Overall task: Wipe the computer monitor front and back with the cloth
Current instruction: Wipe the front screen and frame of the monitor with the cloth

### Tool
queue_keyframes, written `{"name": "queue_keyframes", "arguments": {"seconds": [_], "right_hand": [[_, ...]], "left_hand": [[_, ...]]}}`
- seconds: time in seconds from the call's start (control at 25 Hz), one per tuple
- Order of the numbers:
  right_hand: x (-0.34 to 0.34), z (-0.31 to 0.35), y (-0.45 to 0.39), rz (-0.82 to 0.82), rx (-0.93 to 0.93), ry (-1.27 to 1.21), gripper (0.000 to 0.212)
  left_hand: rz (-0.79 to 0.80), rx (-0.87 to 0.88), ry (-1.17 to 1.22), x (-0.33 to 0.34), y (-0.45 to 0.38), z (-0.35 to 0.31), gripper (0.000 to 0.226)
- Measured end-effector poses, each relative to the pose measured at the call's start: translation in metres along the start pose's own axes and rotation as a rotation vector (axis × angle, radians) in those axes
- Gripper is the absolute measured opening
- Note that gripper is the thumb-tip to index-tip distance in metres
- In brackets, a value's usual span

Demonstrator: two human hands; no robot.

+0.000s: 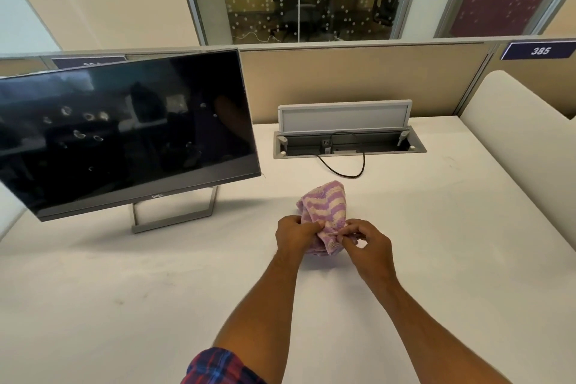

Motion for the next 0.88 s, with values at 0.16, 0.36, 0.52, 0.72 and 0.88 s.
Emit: {"name": "queue_keyframes", "arguments": {"seconds": [0.16,0.36,0.52,0.72,0.88], "right_hand": [[0.018,0.015,0.014,0.058,0.083,-0.016,0.023],[0.052,0.044,0.032,0.085,0.206,0.000,0.023],[0.074,0.070,0.035,-0.006,0.093,0.084,0.048],[0.102,0.101,0.043,0.187,0.059,0.194,0.044],[0.111,0.118,0.056,0.102,-0.082,0.367,0.020]], "left_hand": [[-0.016,0.049,0.056,-0.036,0.016,0.007,0.029],[0.001,0.159,0.001,-0.084,0.037,0.016,0.030],[0.125,0.273,-0.024,-0.124,0.048,0.029,0.045],[0.239,0.330,-0.048,-0.170,0.050,0.046,0.037],[0.241,0.368,-0.061,-0.187,0.046,0.060,0.040]]}}
Point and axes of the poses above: each hand's wrist, its own y-axis away from the middle knuckle, its own x-axis out of the palm, z = x × y, the point moved 4 cm from there along -y, towards the middle knuckle, and after that the axes turned 8 degrees about -y, right-handed, at the moved point
